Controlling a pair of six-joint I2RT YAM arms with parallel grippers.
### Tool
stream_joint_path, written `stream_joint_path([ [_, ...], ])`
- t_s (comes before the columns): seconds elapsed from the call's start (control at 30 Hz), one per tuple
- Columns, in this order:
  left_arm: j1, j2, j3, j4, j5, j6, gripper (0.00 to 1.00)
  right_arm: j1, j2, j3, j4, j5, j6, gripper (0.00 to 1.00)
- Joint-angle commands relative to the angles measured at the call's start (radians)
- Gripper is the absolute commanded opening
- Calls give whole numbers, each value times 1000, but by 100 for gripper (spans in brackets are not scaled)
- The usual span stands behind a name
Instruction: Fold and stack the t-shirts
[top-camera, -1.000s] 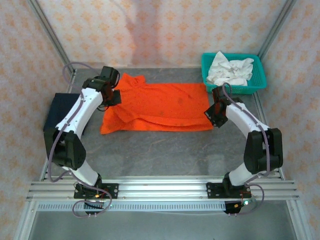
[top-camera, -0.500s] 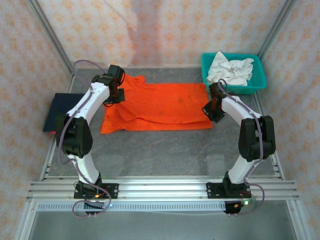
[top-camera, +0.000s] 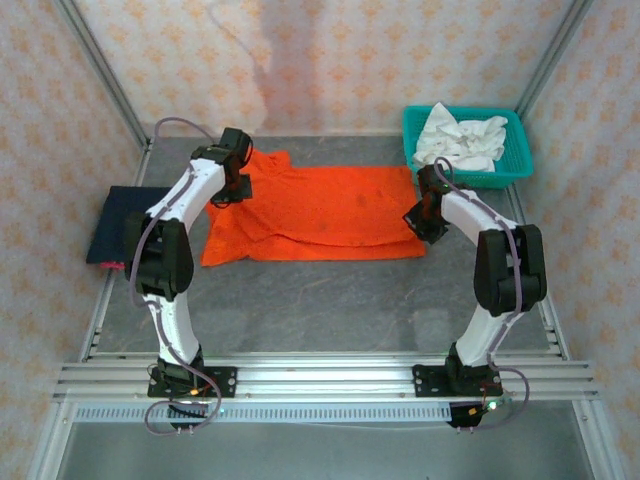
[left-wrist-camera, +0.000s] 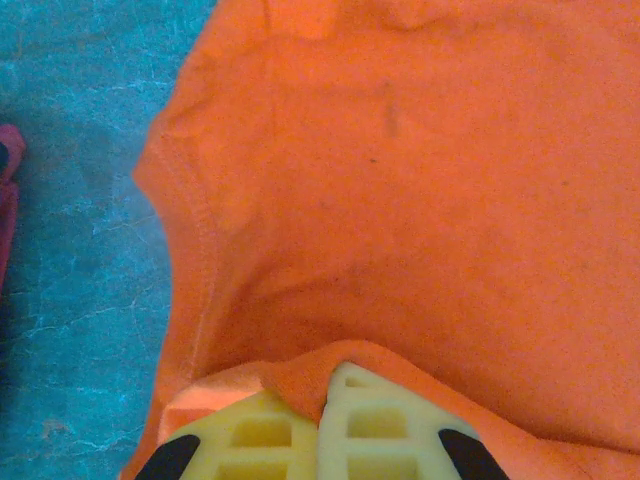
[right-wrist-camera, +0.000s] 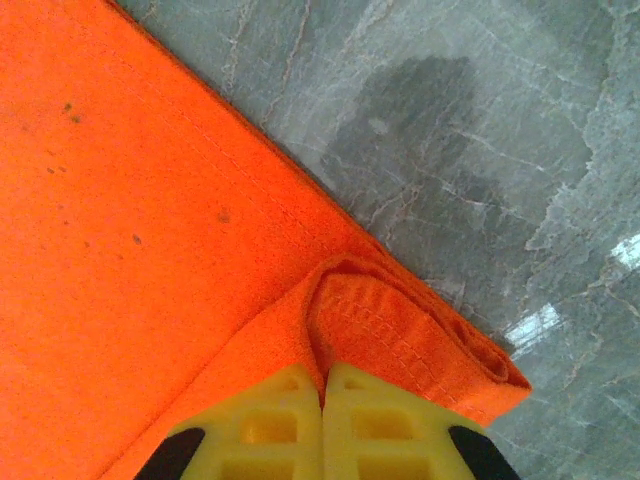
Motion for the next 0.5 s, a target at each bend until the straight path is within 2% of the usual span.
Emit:
stream_joint_path([
  [0.0,7,37,54,7,-34,-5,0,-7,7,27,5,44,-6,6],
  [0.47,12,108,122,-1,-37,-7,0,-8,15,23,18,39,-3,6],
])
